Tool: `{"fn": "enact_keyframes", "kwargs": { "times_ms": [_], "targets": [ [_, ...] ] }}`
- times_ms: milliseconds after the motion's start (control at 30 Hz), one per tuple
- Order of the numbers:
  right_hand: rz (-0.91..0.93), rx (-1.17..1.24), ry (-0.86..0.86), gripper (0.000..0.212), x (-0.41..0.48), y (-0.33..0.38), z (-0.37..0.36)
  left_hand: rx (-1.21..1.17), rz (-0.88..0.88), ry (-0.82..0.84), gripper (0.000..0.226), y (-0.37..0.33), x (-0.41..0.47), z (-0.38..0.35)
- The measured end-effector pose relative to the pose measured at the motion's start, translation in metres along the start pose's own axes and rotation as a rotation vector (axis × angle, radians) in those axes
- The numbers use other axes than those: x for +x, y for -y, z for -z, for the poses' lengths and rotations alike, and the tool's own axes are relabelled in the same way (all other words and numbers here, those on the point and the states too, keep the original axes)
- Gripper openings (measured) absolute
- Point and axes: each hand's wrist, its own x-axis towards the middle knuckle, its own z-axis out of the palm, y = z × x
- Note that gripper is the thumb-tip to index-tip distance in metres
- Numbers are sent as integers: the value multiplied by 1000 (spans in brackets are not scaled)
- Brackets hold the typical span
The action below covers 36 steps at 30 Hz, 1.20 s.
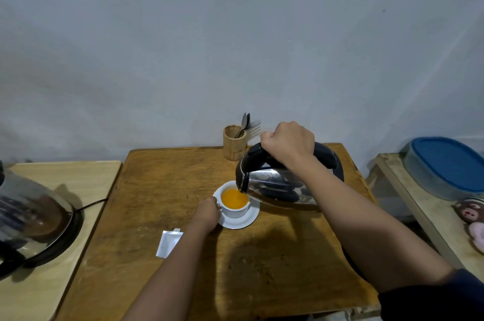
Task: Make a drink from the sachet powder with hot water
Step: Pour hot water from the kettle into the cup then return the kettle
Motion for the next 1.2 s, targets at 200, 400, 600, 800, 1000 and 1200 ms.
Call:
{"fn": "enact_keyframes", "kwargs": {
  "times_ms": [200,400,600,800,1000,1200],
  "targets": [
    [2,0,-8,38,-1,0,1,11,-8,-6,26,1,1,-1],
    [4,-2,-3,38,0,-1,0,14,-15,-13,28,1,1,-1],
    [22,-18,-3,38,-1,-1,4,-12,-14,-18,27,3,2,-3],
    [27,-26,-13,38,1,0,6,-14,-17,-20,28,3,3,-4],
    [31,-31,-19,38,3,1,8,-12,-14,-27,29,2,3,-5],
    [41,-31,-25,39,2,3,9,-16,-3,-28,29,1,4,-5]
  ]
}}
